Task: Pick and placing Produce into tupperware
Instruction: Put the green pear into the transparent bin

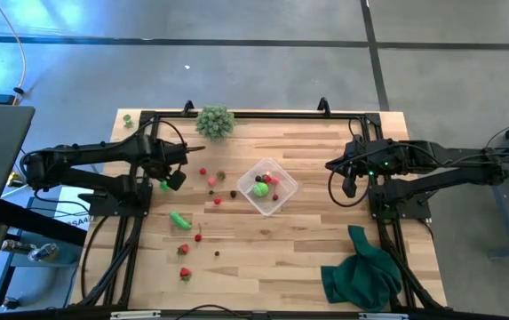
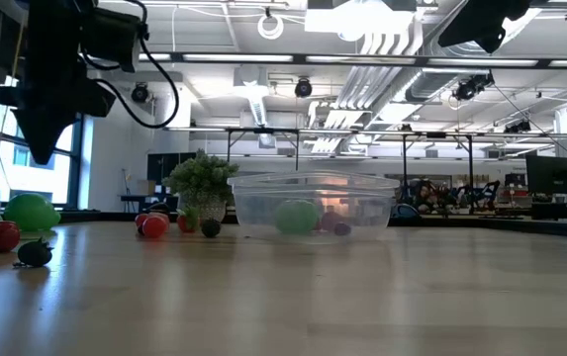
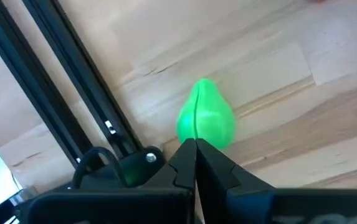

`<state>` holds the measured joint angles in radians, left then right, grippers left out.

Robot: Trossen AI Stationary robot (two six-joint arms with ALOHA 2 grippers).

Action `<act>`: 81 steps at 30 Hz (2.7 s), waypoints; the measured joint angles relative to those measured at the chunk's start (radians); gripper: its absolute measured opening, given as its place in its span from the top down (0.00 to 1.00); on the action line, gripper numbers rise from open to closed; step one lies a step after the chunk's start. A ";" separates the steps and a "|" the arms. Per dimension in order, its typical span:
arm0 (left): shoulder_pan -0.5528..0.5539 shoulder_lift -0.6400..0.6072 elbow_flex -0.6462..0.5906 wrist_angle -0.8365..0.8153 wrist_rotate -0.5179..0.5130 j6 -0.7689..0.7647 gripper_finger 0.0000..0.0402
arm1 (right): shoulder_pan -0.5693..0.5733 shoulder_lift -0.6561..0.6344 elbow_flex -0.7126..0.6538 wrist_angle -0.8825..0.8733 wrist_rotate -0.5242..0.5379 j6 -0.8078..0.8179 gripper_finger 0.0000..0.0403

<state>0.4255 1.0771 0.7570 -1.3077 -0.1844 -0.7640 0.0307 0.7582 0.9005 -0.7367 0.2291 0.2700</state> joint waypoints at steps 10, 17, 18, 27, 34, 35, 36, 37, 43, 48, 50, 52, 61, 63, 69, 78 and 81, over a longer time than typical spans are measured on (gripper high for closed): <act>0.000 0.008 0.000 0.019 -0.018 -0.004 1.00 | 0.000 0.000 0.000 0.000 0.000 0.000 0.94; 0.000 0.008 0.000 0.036 -0.008 -0.028 1.00 | 0.000 0.000 0.000 0.000 0.000 0.000 0.94; 0.000 0.008 0.000 0.041 -0.008 -0.029 1.00 | 0.000 0.000 0.000 0.000 0.000 -0.001 0.94; 0.000 0.016 -0.039 0.068 -0.006 -0.048 1.00 | 0.000 0.000 0.000 0.000 0.000 0.000 0.94; 0.000 0.057 -0.037 0.060 0.011 -0.056 1.00 | 0.000 0.000 0.000 0.000 0.000 -0.001 0.94; 0.000 0.061 -0.036 0.062 0.010 -0.057 1.00 | 0.000 0.000 0.000 0.000 0.000 0.000 0.94; 0.000 0.067 -0.036 0.062 0.009 -0.057 1.00 | 0.000 0.000 0.000 0.000 0.000 0.000 0.94; 0.000 0.073 -0.037 0.060 0.010 -0.056 1.00 | 0.000 0.000 0.000 0.000 0.000 -0.001 0.94; 0.000 0.110 -0.037 0.061 0.018 -0.096 0.93 | 0.000 0.000 0.000 0.000 0.000 -0.001 0.94; 0.000 0.148 -0.037 0.059 0.027 -0.105 0.81 | 0.000 0.000 0.000 0.000 0.000 -0.001 0.94; 0.000 0.158 -0.037 0.059 0.029 -0.105 0.77 | 0.000 0.000 0.000 0.000 0.000 -0.001 0.94; 0.000 0.165 -0.037 0.059 0.042 -0.105 0.73 | 0.000 0.000 0.000 0.000 0.000 -0.001 0.94; 0.000 0.165 -0.041 0.066 0.045 -0.127 0.71 | 0.000 0.000 0.000 0.000 0.000 -0.001 0.94; 0.000 0.165 -0.041 0.066 0.045 -0.135 0.70 | 0.000 0.000 0.000 0.000 0.000 -0.001 0.94; 0.000 0.165 -0.043 0.077 0.045 -0.150 0.66 | 0.000 0.000 0.000 0.000 0.000 -0.001 0.94; 0.000 0.239 -0.044 0.078 0.056 -0.149 0.59 | 0.000 0.000 0.000 0.000 0.000 -0.001 0.94; 0.000 0.272 -0.044 0.084 0.060 -0.145 0.57 | 0.000 0.000 0.000 0.000 0.000 -0.002 0.94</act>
<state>0.4252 1.3495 0.7128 -1.2241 -0.1242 -0.9089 0.0303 0.7582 0.9009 -0.7368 0.2291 0.2684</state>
